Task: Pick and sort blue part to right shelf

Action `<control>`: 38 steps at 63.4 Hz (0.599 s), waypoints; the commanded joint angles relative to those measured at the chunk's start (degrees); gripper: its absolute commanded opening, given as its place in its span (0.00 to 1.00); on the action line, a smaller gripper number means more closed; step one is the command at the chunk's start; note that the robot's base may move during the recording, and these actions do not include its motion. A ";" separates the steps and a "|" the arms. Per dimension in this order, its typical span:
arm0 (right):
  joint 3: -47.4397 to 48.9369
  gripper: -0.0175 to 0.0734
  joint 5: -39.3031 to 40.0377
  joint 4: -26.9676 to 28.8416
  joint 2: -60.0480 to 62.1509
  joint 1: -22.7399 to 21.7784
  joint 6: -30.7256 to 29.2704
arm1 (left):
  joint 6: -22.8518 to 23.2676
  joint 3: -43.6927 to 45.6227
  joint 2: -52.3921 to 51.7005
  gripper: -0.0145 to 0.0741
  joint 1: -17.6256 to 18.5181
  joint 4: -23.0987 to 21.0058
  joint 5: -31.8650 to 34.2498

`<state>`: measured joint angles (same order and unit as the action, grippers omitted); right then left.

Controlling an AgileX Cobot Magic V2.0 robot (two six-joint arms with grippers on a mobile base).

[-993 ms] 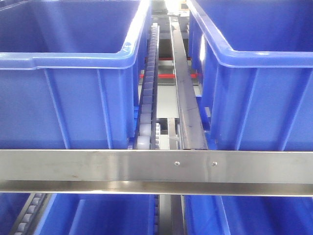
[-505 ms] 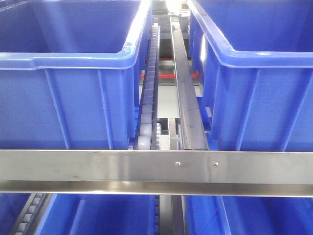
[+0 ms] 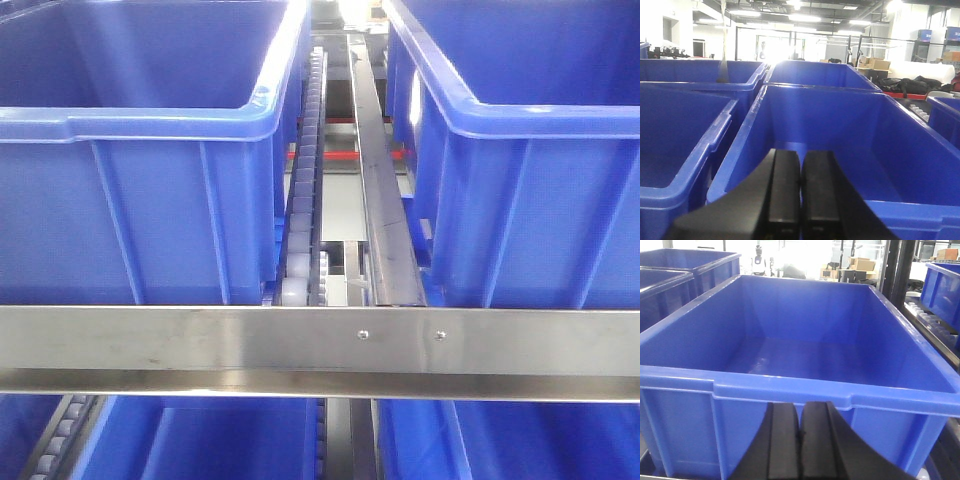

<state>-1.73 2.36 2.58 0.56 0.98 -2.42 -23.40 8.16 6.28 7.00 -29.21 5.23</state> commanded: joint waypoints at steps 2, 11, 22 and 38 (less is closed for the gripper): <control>1.22 0.23 4.99 -0.59 1.28 -0.50 -0.33 | -0.07 1.59 0.52 0.30 -0.05 -0.20 4.15; 1.22 0.23 4.99 -0.59 1.28 -0.50 -0.33 | -0.07 1.59 0.52 0.30 -0.05 -0.20 4.15; 1.22 0.23 4.99 -0.59 1.28 -0.50 -0.33 | -0.07 -1.16 0.52 0.30 -0.18 -0.98 6.17; 1.22 0.23 4.99 -0.59 1.28 -0.50 -0.33 | 8.92 -5.41 -2.14 0.30 -2.66 12.46 8.65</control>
<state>-1.77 2.36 2.58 0.56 0.94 -2.42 -20.55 1.71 5.02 5.74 -22.71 8.43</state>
